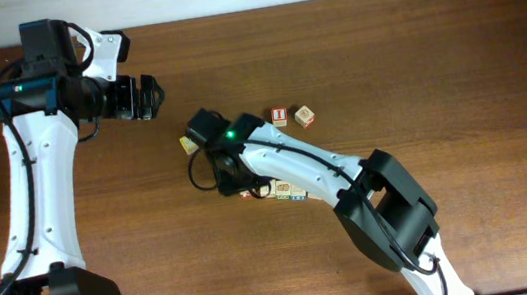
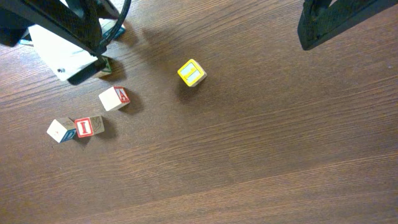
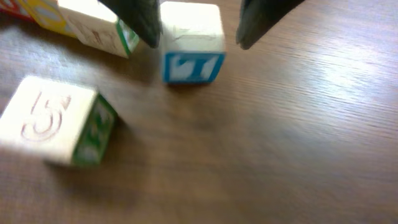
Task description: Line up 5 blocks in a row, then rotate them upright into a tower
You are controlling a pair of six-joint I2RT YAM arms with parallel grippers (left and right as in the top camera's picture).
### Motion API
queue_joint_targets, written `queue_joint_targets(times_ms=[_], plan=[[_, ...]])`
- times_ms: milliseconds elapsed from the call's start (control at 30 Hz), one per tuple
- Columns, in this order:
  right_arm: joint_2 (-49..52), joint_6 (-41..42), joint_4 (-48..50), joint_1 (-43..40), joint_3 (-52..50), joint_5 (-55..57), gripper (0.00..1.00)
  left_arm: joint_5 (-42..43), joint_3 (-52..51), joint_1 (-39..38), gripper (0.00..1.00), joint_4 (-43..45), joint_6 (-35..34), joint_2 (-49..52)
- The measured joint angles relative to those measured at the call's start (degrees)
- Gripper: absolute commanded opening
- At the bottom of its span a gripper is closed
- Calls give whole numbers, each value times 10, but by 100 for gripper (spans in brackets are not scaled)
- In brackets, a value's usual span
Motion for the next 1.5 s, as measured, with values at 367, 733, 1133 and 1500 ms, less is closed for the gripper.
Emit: queue_joint_targets(times_ms=[367,733,1133,1500], plan=[[8,-24,82,2,9,8,4,0,0,0,99,0,0,0],[32,-9,-4,-16,5,-5,6,0,0,0,99,0,0,0],[33,-102,-94,50,64,-111,4,0,0,0,99,0,0,0],[33,-71,-85,18,28,-38,4,0,0,0,99,0,0,0]])
